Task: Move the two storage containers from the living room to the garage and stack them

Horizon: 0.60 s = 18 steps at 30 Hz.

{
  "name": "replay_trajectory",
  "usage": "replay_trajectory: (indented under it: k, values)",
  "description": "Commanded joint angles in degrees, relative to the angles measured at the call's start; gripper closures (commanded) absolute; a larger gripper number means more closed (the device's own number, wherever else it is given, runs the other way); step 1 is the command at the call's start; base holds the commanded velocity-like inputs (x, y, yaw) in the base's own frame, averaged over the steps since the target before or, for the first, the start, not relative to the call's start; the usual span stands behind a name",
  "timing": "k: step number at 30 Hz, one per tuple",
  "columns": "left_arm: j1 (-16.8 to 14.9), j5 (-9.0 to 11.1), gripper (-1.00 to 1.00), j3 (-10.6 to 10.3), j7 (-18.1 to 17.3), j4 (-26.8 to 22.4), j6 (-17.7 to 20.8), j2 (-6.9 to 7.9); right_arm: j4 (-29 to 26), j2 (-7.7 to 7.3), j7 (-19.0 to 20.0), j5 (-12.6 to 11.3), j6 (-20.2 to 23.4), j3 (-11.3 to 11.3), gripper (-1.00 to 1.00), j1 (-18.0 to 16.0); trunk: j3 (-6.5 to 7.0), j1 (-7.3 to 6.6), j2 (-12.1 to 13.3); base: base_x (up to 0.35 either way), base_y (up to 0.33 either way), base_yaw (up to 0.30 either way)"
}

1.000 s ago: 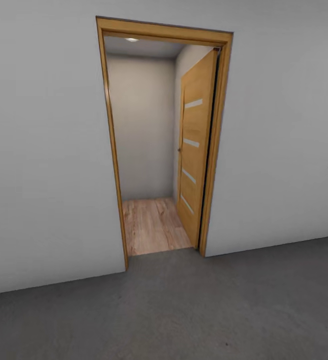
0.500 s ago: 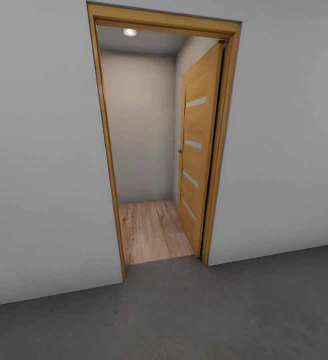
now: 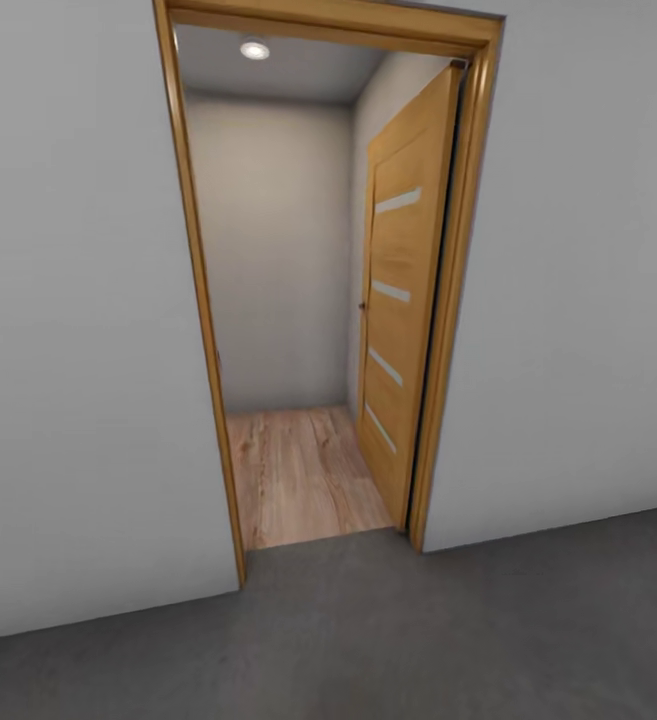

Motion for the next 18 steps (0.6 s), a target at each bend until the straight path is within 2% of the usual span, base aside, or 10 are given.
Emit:
replay_trajectory:
  k: [1, 6, 18]
  values:
    - [-0.04, 0.41, -1.0, 0.1, -0.2, 0.01, 0.12, 0.01, 0.1, 0.21, -0.06, -0.55, -0.36, 0.45, -1.0, -0.08, -0.07, 0.04, -0.04, 0.325, 0.0, 0.0]
    - [-0.04, 0.37, -1.0, 0.1, -0.2, 0.01, 0.14, -0.04, 0.01, 0.7, -0.07, -0.56, -0.34, 0.38, -1.0, -0.09, -0.07, 0.04, -0.04, 0.325, 0.0, 0.0]
    - [-0.04, 0.35, -1.0, 0.1, -0.2, 0.0, 0.08, -0.06, -0.01, 0.79, -0.06, -0.45, -0.38, 0.53, -1.0, -0.08, -0.07, 0.04, -0.04, 0.325, 0.0, 0.0]
